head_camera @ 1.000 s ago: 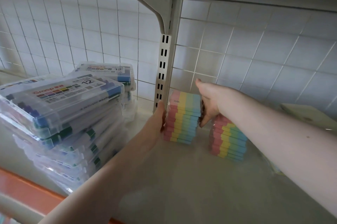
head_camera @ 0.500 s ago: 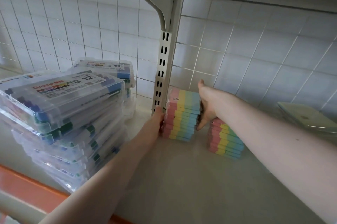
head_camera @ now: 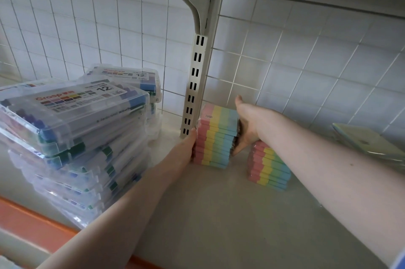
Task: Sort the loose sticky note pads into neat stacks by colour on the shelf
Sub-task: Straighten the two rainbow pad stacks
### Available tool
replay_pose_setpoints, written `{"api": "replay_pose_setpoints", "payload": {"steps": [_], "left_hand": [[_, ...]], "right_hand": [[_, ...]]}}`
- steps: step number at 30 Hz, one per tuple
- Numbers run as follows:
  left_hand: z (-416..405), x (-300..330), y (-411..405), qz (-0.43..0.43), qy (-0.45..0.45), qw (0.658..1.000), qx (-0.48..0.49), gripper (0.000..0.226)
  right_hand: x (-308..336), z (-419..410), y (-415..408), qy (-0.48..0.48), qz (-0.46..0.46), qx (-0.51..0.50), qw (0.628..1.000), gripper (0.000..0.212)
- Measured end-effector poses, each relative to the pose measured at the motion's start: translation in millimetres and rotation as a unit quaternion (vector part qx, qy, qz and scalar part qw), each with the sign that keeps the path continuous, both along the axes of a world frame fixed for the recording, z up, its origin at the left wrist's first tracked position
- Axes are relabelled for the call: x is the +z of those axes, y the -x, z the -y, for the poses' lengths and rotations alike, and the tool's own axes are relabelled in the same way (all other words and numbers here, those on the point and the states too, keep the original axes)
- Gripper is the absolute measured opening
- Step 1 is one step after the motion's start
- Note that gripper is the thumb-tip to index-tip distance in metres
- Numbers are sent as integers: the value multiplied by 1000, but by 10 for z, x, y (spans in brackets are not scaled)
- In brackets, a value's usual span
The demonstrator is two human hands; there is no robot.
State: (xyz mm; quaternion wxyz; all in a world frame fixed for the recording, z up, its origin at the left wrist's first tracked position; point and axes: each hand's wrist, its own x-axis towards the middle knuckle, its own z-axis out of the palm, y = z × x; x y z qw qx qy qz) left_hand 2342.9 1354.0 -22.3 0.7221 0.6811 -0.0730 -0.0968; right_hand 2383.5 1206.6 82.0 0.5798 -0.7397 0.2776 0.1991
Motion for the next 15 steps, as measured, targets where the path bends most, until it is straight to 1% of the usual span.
{"api": "replay_pose_setpoints", "payload": {"steps": [1,2,4,5,6,9,12,15], "left_hand": [[6,18,20,9,1,1000,-2,42],[16,37,42,27,4,1000,-3,48],[29,52,61,50,10,999,-13,69],[32,71,74,51,8,999,-14,73],[30,80,82,56,6,998,-13,70],[28,102,110,68,0,998,-20,50],[-25,66,130,89,-12,995,-36,50],[-117,25,135,148,-89,982,-77,48]], "right_hand": [[5,0,8,1,1,-3,1000,100],[3,0,10,3,0,-8,1000,99],[0,0,11,6,0,-14,1000,98],[-3,-4,7,6,2,-15,1000,98],[0,-13,12,5,3,-15,1000,98],[8,-24,-1,5,6,-25,1000,96],[34,-23,1,17,3,-18,1000,90],[56,-13,9,25,5,1,1000,90]]}}
